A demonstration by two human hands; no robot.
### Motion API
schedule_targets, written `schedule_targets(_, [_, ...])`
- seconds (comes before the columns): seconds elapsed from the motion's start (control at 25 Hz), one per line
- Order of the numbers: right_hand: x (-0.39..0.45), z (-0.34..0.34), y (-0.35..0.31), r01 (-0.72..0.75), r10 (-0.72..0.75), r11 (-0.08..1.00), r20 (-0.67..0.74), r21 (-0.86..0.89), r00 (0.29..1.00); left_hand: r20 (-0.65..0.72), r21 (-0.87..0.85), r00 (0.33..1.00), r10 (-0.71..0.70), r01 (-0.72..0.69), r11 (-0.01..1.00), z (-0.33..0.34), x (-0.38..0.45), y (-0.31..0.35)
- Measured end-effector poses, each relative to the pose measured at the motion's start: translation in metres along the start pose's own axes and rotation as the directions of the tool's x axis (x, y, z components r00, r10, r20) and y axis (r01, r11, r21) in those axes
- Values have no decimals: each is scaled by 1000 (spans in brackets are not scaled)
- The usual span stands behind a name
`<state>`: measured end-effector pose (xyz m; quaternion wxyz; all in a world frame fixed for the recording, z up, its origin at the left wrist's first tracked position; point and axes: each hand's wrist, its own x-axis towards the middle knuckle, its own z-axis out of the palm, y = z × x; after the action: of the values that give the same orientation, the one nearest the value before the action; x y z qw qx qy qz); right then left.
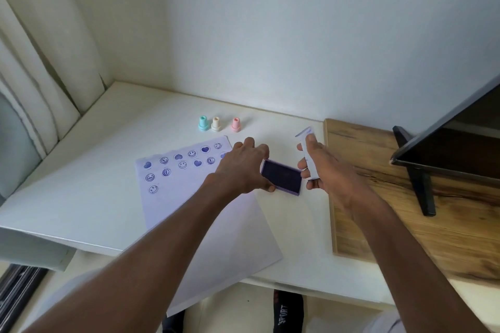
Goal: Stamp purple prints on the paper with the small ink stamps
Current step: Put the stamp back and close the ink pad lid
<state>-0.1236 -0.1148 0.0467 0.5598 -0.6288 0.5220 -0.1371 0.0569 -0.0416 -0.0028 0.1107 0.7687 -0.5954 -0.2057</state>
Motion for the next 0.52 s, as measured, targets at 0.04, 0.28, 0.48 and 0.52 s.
schedule_targets(0.04, [-2,0,0,45,-43,994,21,-96,999,-10,-2,1000,-3,3,1000,1,1,0])
schedule_targets(0.28, [10,0,8,255,-249,728,101,-636,963,43,-117,999,-28,33,993,-5,5,-5])
schedule_targets(0.48, [19,13,11,295,-341,650,78,-701,937,67,-103,998,6,1,995,-10,5,-9])
schedule_targets(0.52, [19,18,10,297,-358,620,74,-726,931,73,-99,997,9,-2,995,-10,5,-10])
